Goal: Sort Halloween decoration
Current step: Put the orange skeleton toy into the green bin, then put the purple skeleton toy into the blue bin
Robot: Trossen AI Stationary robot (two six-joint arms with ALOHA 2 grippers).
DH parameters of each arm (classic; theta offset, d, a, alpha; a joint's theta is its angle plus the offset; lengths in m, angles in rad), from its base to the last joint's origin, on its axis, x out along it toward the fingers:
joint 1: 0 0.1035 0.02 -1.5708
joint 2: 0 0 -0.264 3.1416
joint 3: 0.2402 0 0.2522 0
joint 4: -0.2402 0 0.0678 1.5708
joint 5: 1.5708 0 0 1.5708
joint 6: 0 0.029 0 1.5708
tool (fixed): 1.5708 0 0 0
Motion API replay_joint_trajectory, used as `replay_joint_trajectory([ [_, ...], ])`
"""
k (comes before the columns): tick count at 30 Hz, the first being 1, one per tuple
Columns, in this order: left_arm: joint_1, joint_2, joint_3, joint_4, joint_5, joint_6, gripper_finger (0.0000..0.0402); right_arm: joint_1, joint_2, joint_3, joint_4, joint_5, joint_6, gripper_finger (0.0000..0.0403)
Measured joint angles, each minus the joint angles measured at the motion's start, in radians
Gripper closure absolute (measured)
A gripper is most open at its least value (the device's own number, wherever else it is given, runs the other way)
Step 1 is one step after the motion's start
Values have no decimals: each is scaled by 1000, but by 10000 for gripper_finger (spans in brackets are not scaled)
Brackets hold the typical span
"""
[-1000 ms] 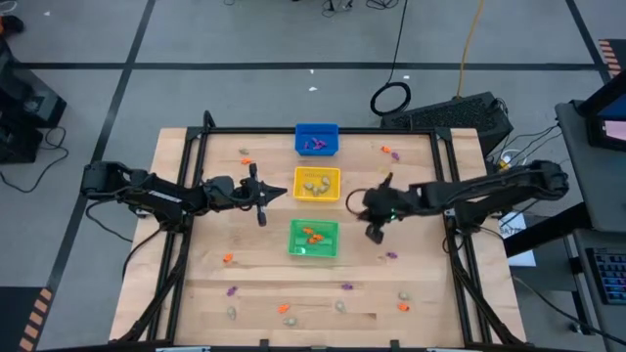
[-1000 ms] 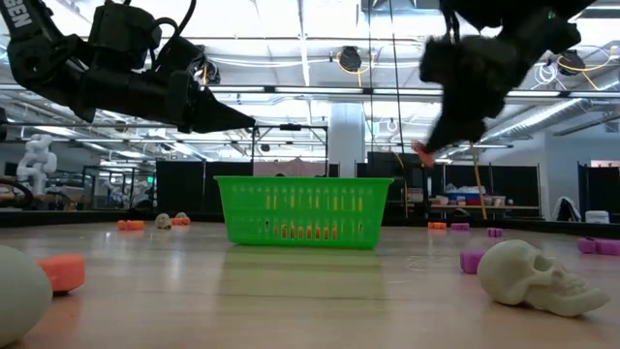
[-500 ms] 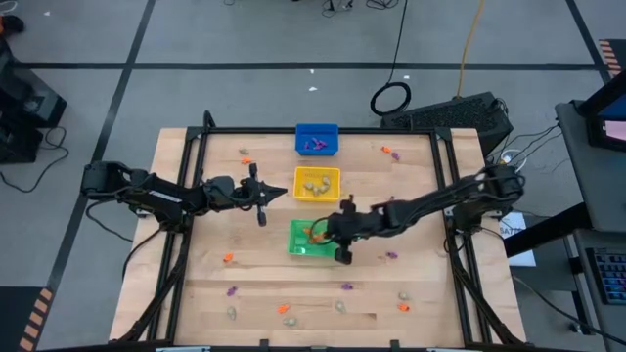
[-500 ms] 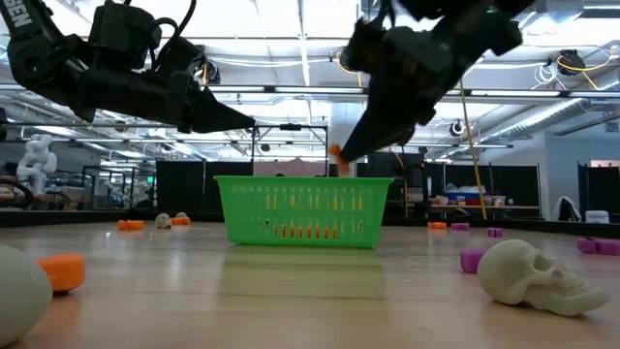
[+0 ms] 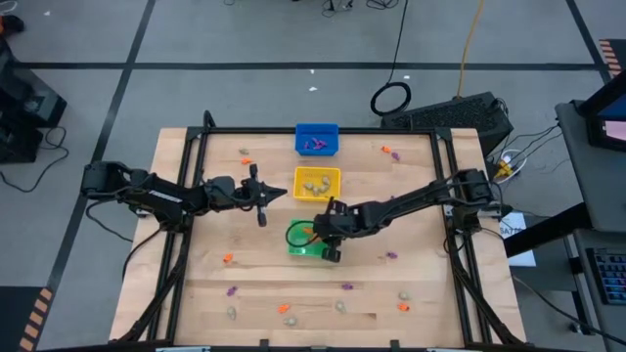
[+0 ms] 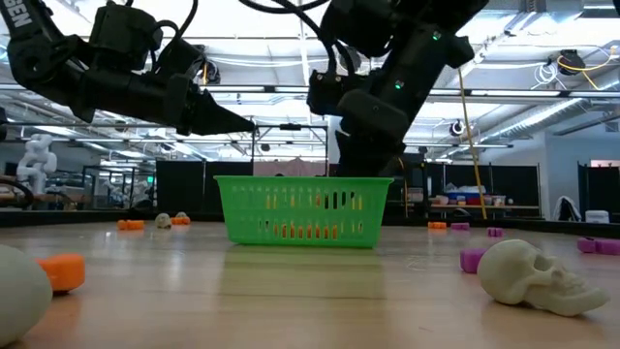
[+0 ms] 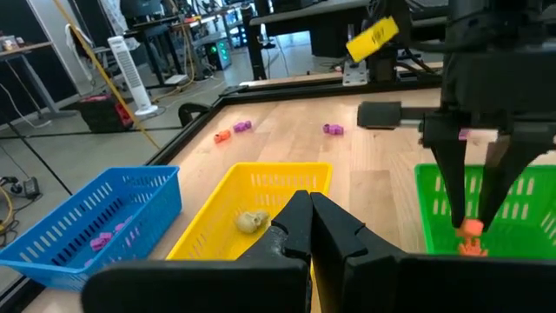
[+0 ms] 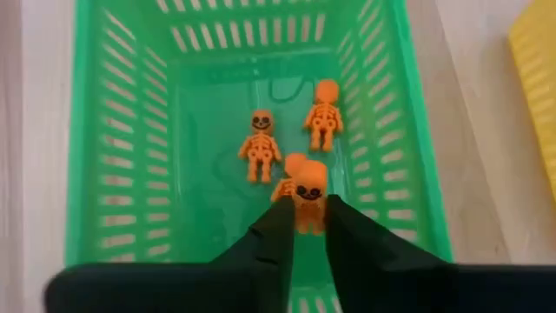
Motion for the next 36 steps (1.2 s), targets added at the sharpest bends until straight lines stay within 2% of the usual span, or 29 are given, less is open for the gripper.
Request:
replay_joint_trajectory([
  [6,0,0,0,-7,10,0,402,10,-31,43,-43,31,-32,267],
  [9,0,0,0,-7,32,0,402,17,-68,45,-46,37,-57,255],
  [11,0,0,0,-7,36,1,402,30,-87,41,-39,108,-60,264],
  [13,0,0,0,-7,44,0,402,47,-96,25,-19,222,-61,286],
  [16,0,0,0,-6,72,-1,402,74,-99,-4,36,342,-90,335],
  [18,0,0,0,-7,79,-9,402,91,-110,-28,77,372,-126,373],
  [20,0,0,0,-9,79,-19,402,99,-121,-66,152,371,-155,394],
  [23,0,0,0,-18,79,-20,402,101,-158,-162,276,362,-183,392],
  [30,-1,0,9,-47,84,-18,402,78,-342,-443,604,219,-256,400],
  [33,-15,0,60,-159,115,-4,402,54,-456,-530,626,218,-260,402],
  [36,-61,0,139,-353,123,0,402,26,-567,-586,611,238,-261,402],
])
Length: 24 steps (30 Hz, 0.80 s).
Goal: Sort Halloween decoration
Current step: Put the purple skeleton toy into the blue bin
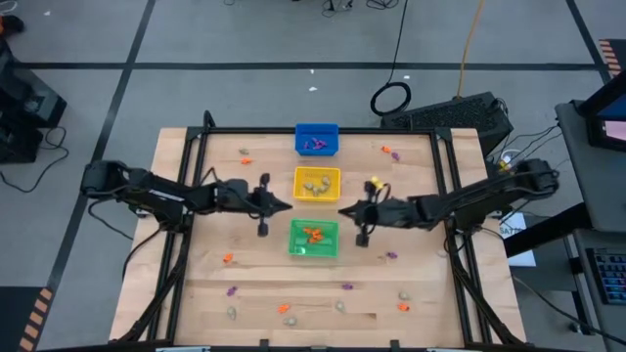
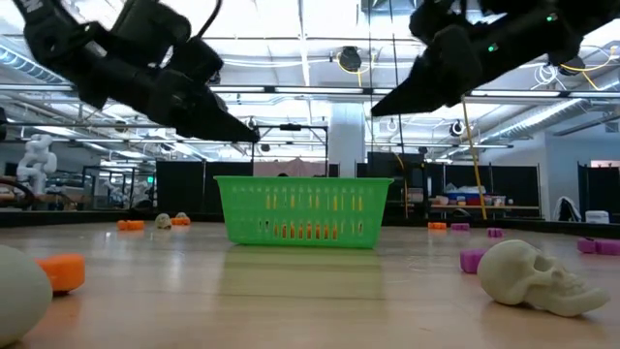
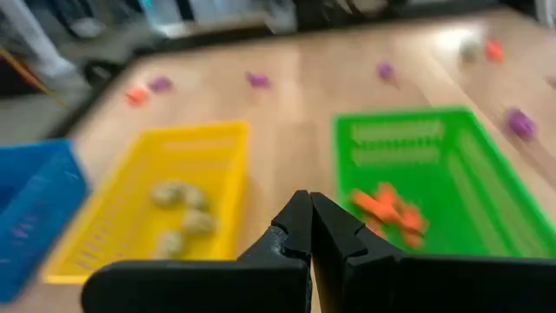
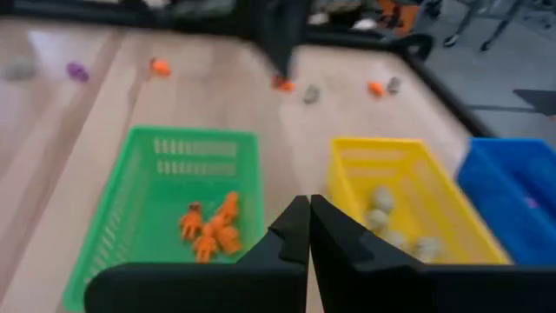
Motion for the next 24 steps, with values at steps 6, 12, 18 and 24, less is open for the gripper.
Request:
replay_joint_trajectory([
  [6,-155,0,189,-435,-79,-25,402,-50,-161,-27,-79,1,-52,402],
  [12,-333,0,384,-850,-177,-200,402,-108,-241,-27,-103,0,-152,403],
  [18,-521,0,516,-1120,-240,-494,402,-157,-257,-27,-108,-3,-166,403],
  [24,-670,0,543,-1283,-278,-810,402,-163,-257,-27,-120,-4,-160,403],
])
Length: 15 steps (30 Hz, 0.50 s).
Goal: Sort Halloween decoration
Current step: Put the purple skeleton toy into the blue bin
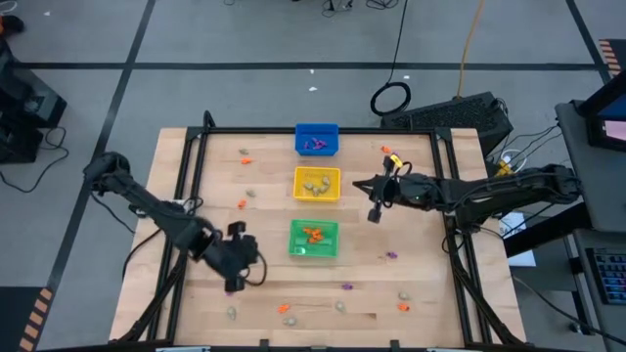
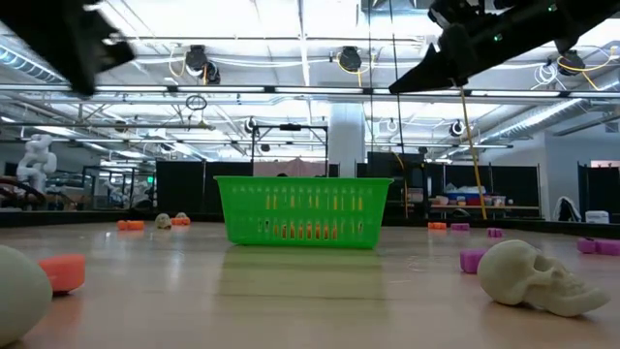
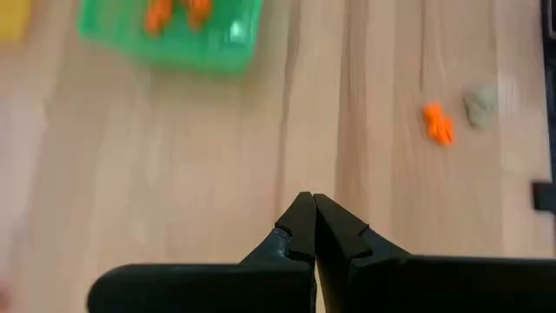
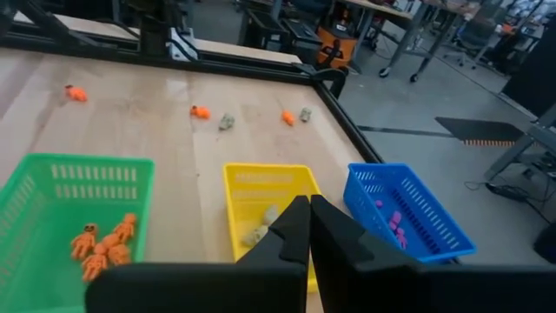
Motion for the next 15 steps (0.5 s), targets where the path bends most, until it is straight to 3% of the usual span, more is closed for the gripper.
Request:
replay_joint_trajectory([
  [6,-111,39,1,-55,38,-270,402,0,0,0,-5,0,4,403],
  [15,-200,170,1,-62,193,-557,402,1,0,0,-5,-1,9,403],
])
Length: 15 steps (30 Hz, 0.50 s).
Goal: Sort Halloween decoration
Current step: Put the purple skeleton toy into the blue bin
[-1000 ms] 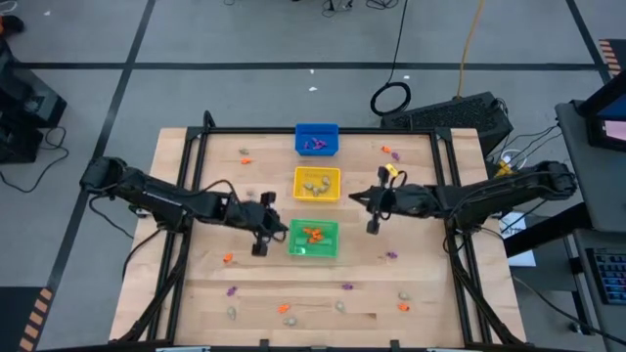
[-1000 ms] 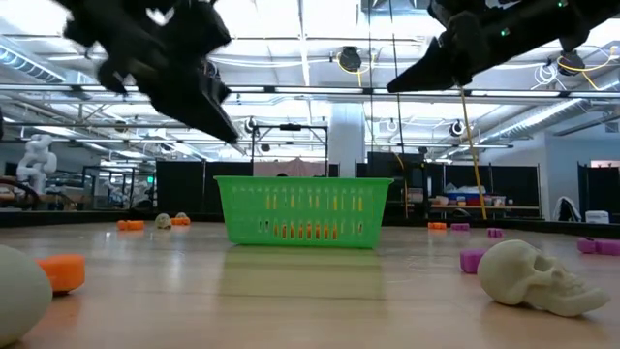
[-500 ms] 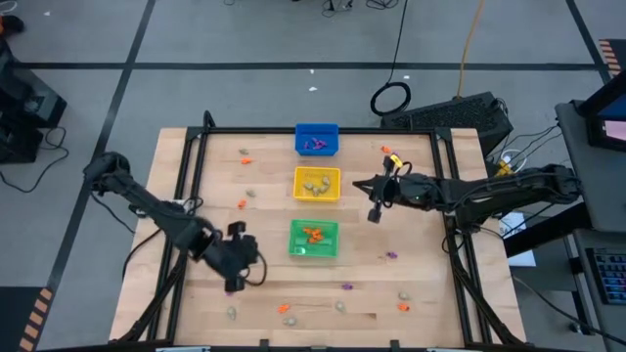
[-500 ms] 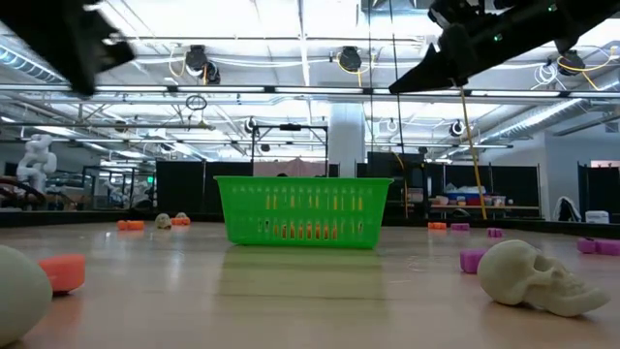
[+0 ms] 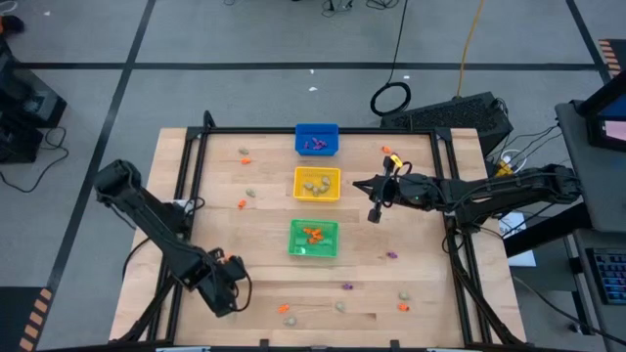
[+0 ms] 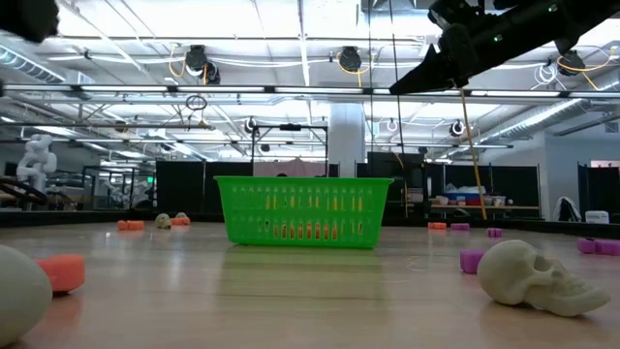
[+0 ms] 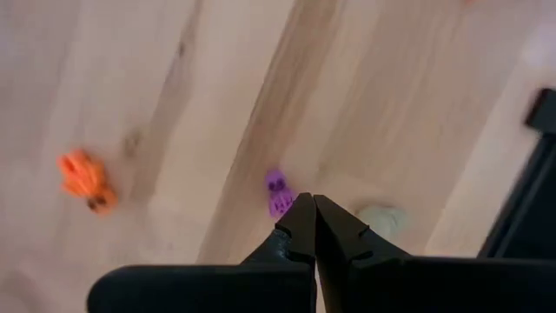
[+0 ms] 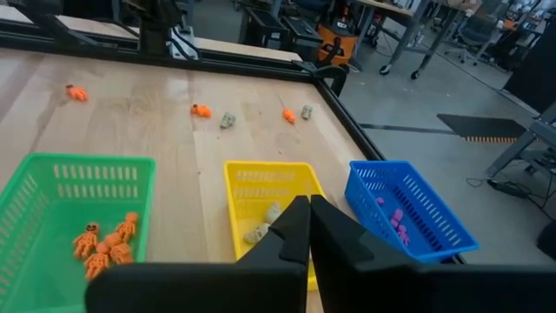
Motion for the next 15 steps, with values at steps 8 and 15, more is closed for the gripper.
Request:
replay_joint_trajectory([
  [8,-5,93,24,1,19,-126,369,0,0,0,-1,-2,1,403],
  [15,1,150,36,-15,98,-179,280,0,0,0,-14,-3,13,403],
])
